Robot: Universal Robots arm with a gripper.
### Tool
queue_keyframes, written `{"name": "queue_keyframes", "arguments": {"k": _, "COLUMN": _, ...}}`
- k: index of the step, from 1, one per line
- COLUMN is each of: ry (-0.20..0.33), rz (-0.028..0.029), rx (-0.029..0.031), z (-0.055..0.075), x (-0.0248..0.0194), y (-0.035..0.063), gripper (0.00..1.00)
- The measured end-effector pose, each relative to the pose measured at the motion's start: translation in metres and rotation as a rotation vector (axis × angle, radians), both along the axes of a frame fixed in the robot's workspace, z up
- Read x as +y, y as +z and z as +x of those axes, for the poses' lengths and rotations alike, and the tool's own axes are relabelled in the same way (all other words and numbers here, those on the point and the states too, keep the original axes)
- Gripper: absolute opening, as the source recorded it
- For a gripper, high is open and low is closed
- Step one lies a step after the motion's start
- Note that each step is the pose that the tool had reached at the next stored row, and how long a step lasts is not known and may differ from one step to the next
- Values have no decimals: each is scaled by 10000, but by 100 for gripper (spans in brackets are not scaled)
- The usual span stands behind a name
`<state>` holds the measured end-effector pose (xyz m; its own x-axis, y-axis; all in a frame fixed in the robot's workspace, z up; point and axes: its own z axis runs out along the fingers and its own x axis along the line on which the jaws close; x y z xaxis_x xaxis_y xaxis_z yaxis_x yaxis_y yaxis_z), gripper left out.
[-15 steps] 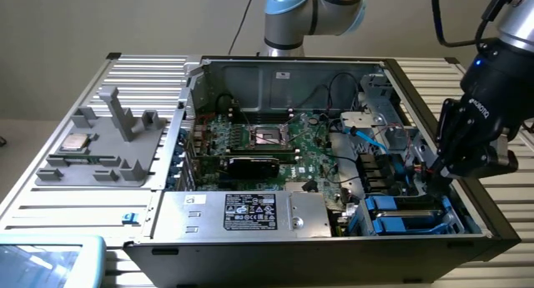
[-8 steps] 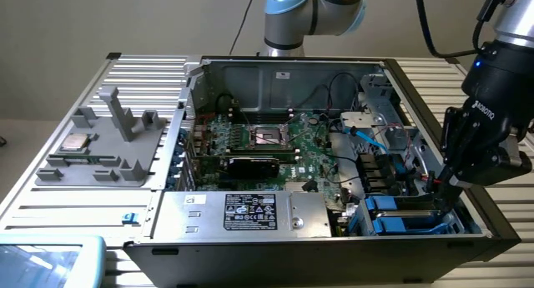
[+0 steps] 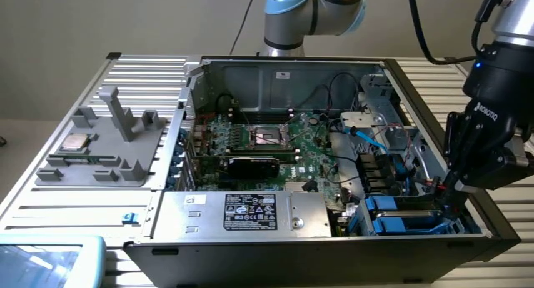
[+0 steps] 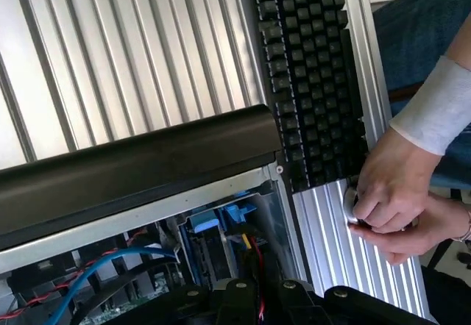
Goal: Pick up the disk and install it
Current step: 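Insert the first disk wire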
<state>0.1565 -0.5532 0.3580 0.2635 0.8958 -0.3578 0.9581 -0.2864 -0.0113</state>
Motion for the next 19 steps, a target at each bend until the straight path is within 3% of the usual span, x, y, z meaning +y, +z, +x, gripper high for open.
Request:
{"name": "queue_keyframes", "arguments": {"k": 3, "ry": -50, "rz": -498, "rx": 0, "z": 0, "x": 1, "y": -1, "gripper": 15}}
{"name": "queue_keyframes", "arguments": {"k": 4, "ry": -62, "rz": -642, "rx": 0, "z": 0, "x": 0, "y": -3, "gripper": 15}}
{"name": "queue_keyframes", "arguments": {"k": 5, "ry": -64, "rz": -722, "rx": 0, "z": 0, "x": 1, "y": -4, "gripper": 15}}
{"name": "queue_keyframes", "arguments": {"k": 10, "ry": -73, "rz": -769, "rx": 0, "z": 0, "x": 2, "y": -5, "gripper": 15}}
{"name": "queue_keyframes", "arguments": {"k": 11, "ry": -81, "rz": -818, "rx": 0, "z": 0, "x": 2, "y": -6, "gripper": 15}}
{"name": "queue_keyframes", "arguments": {"k": 15, "ry": -128, "rz": -1121, "rx": 1, "z": -1, "x": 2, "y": -8, "gripper": 15}}
{"name": "queue_keyframes", "arguments": {"k": 16, "ry": -131, "rz": -1164, "rx": 0, "z": -1, "x": 2, "y": -9, "gripper": 15}}
{"name": "queue_keyframes", "arguments": {"k": 19, "ry": -134, "rz": -1182, "rx": 1, "z": -1, "x": 1, "y": -7, "gripper": 17}}
